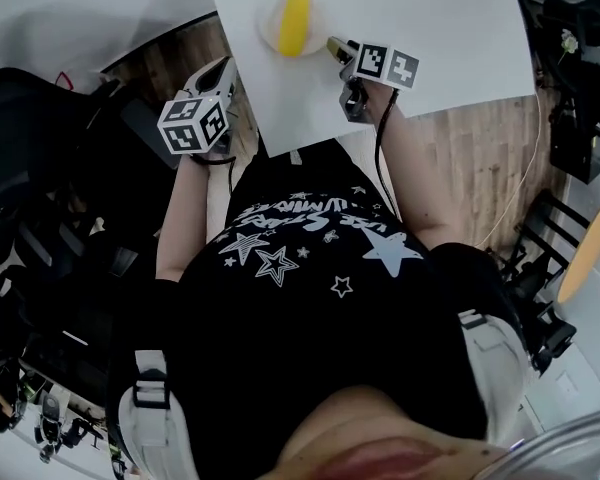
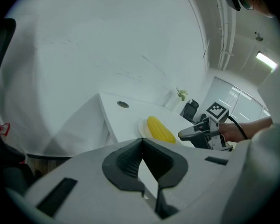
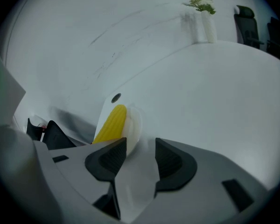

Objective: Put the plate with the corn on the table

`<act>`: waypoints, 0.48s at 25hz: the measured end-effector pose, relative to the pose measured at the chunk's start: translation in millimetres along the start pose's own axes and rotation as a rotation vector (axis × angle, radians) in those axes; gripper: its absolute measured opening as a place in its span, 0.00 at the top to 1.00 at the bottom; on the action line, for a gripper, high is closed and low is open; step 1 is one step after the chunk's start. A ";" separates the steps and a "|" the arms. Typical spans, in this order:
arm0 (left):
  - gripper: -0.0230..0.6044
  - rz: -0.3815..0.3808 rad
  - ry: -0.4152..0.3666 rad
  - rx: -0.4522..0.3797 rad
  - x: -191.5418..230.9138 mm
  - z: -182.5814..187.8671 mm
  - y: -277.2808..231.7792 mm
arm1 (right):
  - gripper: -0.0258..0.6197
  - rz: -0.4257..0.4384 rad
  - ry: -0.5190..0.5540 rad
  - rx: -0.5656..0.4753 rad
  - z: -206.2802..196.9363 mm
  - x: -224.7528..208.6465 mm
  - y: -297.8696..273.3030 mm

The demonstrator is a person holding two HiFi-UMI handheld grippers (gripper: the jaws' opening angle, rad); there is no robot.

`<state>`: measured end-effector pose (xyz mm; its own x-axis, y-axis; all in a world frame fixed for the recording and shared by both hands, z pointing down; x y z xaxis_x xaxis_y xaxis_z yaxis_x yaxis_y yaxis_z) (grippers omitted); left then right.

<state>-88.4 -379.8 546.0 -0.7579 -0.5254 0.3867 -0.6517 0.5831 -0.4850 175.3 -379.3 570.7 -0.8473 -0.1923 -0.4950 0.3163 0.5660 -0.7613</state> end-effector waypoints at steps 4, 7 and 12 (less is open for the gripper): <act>0.96 -0.027 -0.047 0.011 -6.2 -0.3 0.1 | 0.79 0.001 -0.013 -0.056 -1.1 -5.0 14.9; 0.96 -0.039 -0.081 0.026 -19.7 -10.6 3.2 | 0.90 0.010 0.045 -0.069 -9.0 -4.0 28.9; 0.96 -0.046 -0.104 0.007 -41.5 -13.9 3.5 | 0.94 0.048 0.132 -0.086 -17.7 -0.9 39.7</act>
<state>-59.6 -347.4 539.1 -0.7201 -0.6132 0.3249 -0.6850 0.5532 -0.4741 181.1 -342.4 548.3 -0.8826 -0.0600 -0.4663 0.3246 0.6395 -0.6969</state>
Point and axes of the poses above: the fingertips, and each gripper's own axes: y backward along the fingers, x to its left, z out of its top, the point moved 4 cm from there along y, backward along the fingers, and after that the axes turned 3 degrees about -y, right-handed, at the moved point
